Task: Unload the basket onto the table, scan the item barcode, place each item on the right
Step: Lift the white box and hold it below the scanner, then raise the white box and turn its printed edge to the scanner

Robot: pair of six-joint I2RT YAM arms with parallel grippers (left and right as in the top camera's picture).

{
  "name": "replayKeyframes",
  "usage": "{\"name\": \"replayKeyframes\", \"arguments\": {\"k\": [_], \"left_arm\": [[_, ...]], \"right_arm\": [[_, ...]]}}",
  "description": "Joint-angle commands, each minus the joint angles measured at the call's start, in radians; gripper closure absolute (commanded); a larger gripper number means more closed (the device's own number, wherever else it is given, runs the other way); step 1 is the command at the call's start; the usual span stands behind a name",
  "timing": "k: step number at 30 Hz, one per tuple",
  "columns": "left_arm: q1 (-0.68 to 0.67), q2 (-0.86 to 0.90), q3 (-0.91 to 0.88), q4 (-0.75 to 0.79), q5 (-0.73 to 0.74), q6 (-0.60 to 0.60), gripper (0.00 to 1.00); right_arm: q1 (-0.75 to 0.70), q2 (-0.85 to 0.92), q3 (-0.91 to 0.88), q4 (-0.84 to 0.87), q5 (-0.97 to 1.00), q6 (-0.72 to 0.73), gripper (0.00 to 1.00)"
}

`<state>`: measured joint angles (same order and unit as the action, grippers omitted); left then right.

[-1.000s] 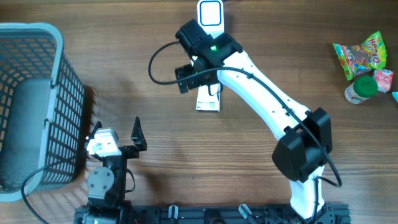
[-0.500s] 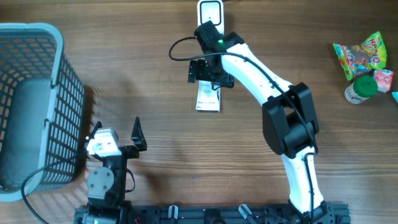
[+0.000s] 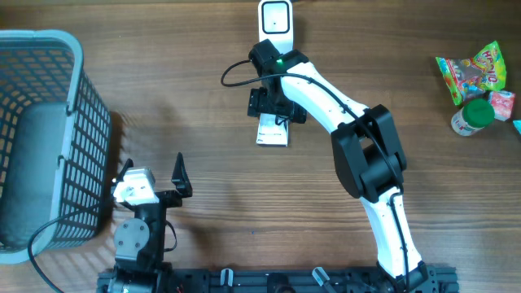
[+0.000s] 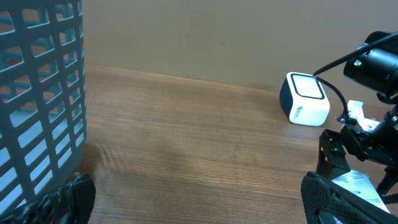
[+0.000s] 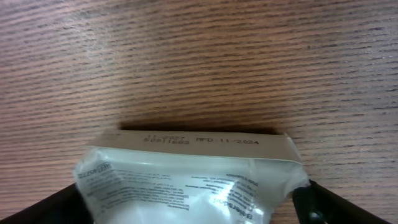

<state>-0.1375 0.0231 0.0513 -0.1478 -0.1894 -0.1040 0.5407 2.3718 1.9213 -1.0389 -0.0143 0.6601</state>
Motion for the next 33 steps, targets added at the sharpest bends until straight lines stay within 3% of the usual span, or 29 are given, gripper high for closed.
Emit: {"name": "replayKeyframes", "arguments": {"k": [1,4,9,14,22,27,33], "left_arm": [[-0.004,-0.003,-0.007,0.006,-0.01,-0.009,0.0],[-0.004,-0.003,-0.007,0.006,-0.01,-0.009,0.0],[-0.004,-0.003,-0.007,0.006,-0.01,-0.009,0.0],[-0.004,-0.003,-0.007,0.006,-0.01,-0.009,0.0],[-0.004,-0.003,-0.007,0.006,-0.009,-0.009,0.0],[-0.004,-0.003,-0.007,0.006,-0.009,-0.009,0.0],[-0.004,-0.003,-0.007,0.006,-0.01,-0.009,0.0]], "right_arm": [[-0.002,0.09,-0.004,-0.025,0.006,-0.007,0.12],[-0.005,0.089,0.003,-0.037,-0.117,-0.106,0.34],[-0.027,0.089,0.048,-0.109,-0.307,-0.288,0.44],[-0.055,0.075,0.089,-0.192,-0.666,-0.546,0.44],[-0.106,0.061,0.09,-0.134,-1.246,-0.762,0.44],[-0.103,0.061,0.088,0.059,-1.47,-0.748,0.44],[-0.097,0.061,0.088,0.283,-1.603,-0.493,0.45]]}}
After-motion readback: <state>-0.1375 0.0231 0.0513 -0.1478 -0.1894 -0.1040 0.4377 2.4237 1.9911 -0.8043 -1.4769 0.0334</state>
